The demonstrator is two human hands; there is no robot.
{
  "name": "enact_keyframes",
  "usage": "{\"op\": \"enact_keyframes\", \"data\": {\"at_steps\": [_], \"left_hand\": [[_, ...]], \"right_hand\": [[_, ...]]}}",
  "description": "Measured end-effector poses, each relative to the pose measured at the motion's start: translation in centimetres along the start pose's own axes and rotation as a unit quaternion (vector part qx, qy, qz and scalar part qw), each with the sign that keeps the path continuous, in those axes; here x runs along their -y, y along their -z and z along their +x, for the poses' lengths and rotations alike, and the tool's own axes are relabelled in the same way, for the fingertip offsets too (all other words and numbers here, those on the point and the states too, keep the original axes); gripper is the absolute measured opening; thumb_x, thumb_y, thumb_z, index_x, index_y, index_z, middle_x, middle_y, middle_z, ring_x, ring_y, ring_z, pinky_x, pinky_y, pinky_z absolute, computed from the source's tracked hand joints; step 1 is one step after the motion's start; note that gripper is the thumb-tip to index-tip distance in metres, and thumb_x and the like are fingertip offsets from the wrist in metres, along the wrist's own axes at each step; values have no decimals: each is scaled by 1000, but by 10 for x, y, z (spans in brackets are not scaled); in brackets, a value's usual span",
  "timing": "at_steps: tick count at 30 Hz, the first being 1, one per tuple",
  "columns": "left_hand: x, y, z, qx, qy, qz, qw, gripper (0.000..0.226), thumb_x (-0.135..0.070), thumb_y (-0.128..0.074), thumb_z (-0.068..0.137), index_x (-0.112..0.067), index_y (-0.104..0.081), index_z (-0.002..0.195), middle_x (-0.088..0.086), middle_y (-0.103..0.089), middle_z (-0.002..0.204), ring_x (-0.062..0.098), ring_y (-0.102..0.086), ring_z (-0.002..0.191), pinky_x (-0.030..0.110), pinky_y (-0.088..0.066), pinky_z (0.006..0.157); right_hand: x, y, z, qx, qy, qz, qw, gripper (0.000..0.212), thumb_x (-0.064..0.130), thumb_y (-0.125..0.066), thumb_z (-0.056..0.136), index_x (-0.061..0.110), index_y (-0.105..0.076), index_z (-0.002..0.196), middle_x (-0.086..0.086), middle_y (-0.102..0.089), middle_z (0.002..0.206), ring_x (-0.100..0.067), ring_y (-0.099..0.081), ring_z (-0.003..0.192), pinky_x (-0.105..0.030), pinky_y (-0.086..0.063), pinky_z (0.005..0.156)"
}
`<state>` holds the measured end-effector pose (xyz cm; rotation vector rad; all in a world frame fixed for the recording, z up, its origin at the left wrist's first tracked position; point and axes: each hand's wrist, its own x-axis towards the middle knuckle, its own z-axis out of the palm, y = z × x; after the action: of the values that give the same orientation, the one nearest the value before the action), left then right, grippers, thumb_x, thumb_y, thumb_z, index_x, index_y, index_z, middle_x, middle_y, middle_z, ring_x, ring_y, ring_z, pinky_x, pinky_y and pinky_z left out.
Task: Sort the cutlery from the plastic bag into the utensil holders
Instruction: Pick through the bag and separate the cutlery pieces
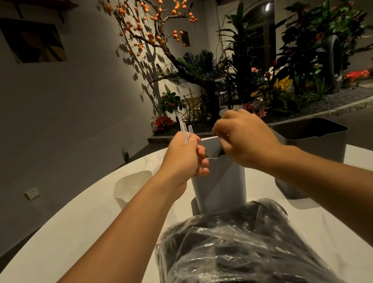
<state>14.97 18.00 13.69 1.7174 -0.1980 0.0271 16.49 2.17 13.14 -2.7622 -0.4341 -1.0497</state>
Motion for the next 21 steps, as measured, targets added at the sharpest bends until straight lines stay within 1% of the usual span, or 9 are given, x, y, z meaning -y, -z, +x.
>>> {"op": "enact_keyframes", "data": {"at_steps": [3,6,8,10,12,13,15,18,21], "left_hand": [[2,7,-6,31,1,-40,999,21,-24,-33,110,-14,-52,107,1,-46,68,10,-46,54,23,-40,50],[-1,14,-12,18,22,-153,988,28,-26,-31,111,-10,-51,101,0,-41,62,12,-45,56,26,-44,56],[-4,20,-15,-22,22,-210,977,28,-25,-32,111,-8,-50,98,3,-51,64,17,-54,66,33,-53,74],[-1,26,-14,-69,8,-210,975,28,-25,-34,110,-9,-52,98,9,-67,80,24,-65,88,41,-50,95],[4,33,-15,-112,6,-200,973,29,-29,-36,109,-12,-57,98,13,-70,104,29,-62,111,47,-43,108],[6,37,-16,-124,5,-200,972,30,-30,-36,109,-12,-59,101,12,-69,111,29,-61,116,49,-41,111],[8,43,-21,-118,3,-210,971,39,-33,-30,109,-7,-59,116,8,-72,116,26,-65,115,47,-45,107],[9,50,-33,-89,3,-207,974,50,-39,-20,110,-10,-57,129,-8,-76,110,12,-74,93,33,-56,83],[13,55,-37,-90,-3,-195,977,50,-43,-21,109,-16,-57,132,-8,-75,111,16,-69,101,45,-53,97]], "right_hand": [[16,7,9,23,-84,226,970,26,33,-49,102,16,-69,101,0,-65,93,-19,-61,90,-41,-53,79],[33,14,2,33,-93,302,948,36,37,-46,104,12,-63,85,-6,-66,74,-22,-66,69,-43,-56,65],[45,18,-5,74,-102,360,924,43,36,-43,105,8,-62,80,-11,-66,68,-22,-67,57,-35,-55,54],[59,22,-8,141,-118,419,889,48,38,-37,107,5,-67,89,-15,-69,74,-25,-70,61,-34,-57,53],[70,24,-7,194,-129,500,834,47,39,-32,108,12,-70,105,-14,-70,83,-26,-71,68,-34,-57,56],[76,25,-7,212,-133,538,805,45,40,-31,108,16,-69,109,-14,-70,85,-26,-71,71,-34,-58,59],[88,24,-7,234,-146,571,774,40,40,-36,107,15,-66,110,-13,-71,88,-25,-71,75,-37,-60,64],[112,19,-9,252,-144,572,767,26,30,-51,103,8,-60,113,-13,-69,90,-23,-71,75,-35,-59,64],[128,13,-9,210,-172,585,764,23,20,-54,101,2,-60,113,-17,-67,95,-21,-69,73,-30,-58,61]]}}
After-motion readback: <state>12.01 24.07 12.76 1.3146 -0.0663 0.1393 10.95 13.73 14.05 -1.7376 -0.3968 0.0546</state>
